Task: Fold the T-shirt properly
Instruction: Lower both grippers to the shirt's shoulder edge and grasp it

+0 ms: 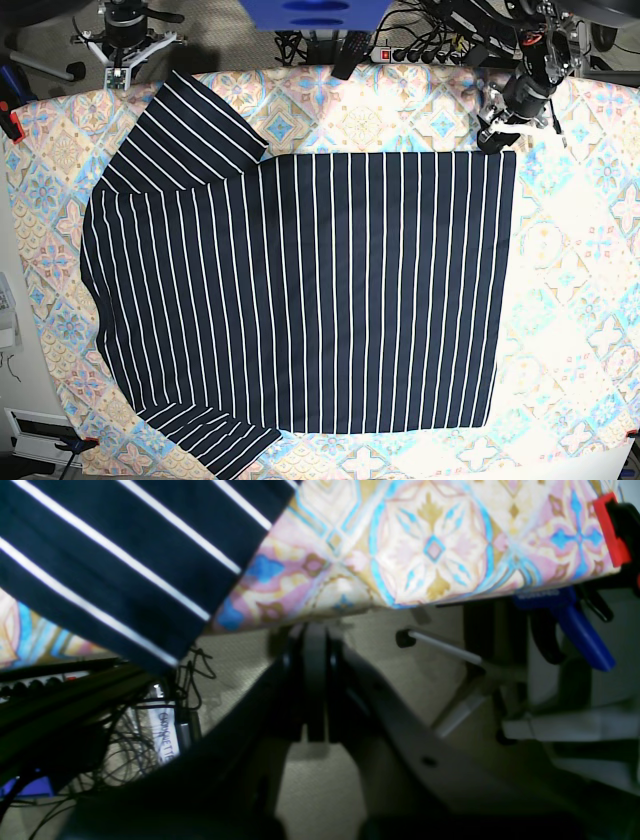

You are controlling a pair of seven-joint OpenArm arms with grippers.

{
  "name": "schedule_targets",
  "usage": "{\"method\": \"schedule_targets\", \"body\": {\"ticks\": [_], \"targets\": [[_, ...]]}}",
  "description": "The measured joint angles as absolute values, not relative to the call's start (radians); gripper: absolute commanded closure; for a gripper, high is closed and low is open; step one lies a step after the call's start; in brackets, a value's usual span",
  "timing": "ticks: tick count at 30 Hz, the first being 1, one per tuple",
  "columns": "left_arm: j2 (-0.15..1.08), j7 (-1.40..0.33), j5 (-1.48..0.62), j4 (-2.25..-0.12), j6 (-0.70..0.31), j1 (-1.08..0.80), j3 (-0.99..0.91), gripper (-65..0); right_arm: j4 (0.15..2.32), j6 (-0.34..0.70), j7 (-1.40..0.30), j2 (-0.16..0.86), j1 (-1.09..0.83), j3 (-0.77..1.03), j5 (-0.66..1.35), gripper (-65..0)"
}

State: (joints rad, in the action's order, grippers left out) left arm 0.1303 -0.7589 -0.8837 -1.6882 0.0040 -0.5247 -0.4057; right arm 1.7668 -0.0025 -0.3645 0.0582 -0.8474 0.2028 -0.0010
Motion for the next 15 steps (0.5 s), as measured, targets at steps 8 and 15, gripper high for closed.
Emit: {"method": "schedule_targets", "body": {"ticks": [8, 15], "targets": [[0.111, -0.762, -0.89, -1.586, 0.004, -0.459, -0.406, -27.1, 1.767, -0.002, -0.364, 0.058, -0.847, 0.203, -0.001, 0.0], [0.099, -0.759, -0.875, -1.56, 0.007, -0.414, -0.41, -27.1, 1.766, -0.002, -0.365, 0.056, -0.847, 0.203, -0.001, 0.0]]}}
